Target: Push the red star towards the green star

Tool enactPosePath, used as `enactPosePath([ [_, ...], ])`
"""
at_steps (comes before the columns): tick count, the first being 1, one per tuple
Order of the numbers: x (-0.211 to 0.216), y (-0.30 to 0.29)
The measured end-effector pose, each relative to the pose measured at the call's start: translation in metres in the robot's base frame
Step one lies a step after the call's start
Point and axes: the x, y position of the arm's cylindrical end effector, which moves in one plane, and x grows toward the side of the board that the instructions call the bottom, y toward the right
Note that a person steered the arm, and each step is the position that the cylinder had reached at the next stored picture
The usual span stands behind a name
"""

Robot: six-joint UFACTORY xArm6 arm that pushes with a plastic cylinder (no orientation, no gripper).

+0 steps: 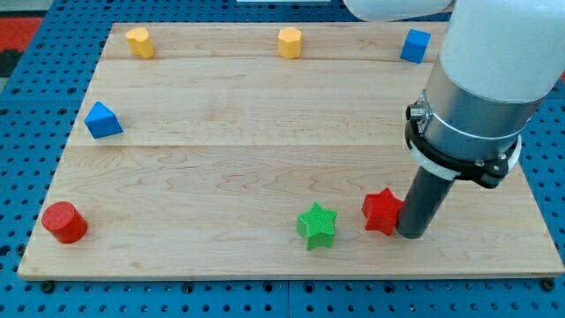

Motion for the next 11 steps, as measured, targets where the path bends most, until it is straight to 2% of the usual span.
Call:
enactPosePath([
  [1,-0.002,0.045],
  [2,-0.024,0.053],
  [3,-0.025,0.018],
  [7,-0.005,-0.023],
  [8,-0.029,-0.055],
  [9,-0.032,-0.06],
  [10,-0.041,-0.014],
  [11,-0.056,-0.02],
])
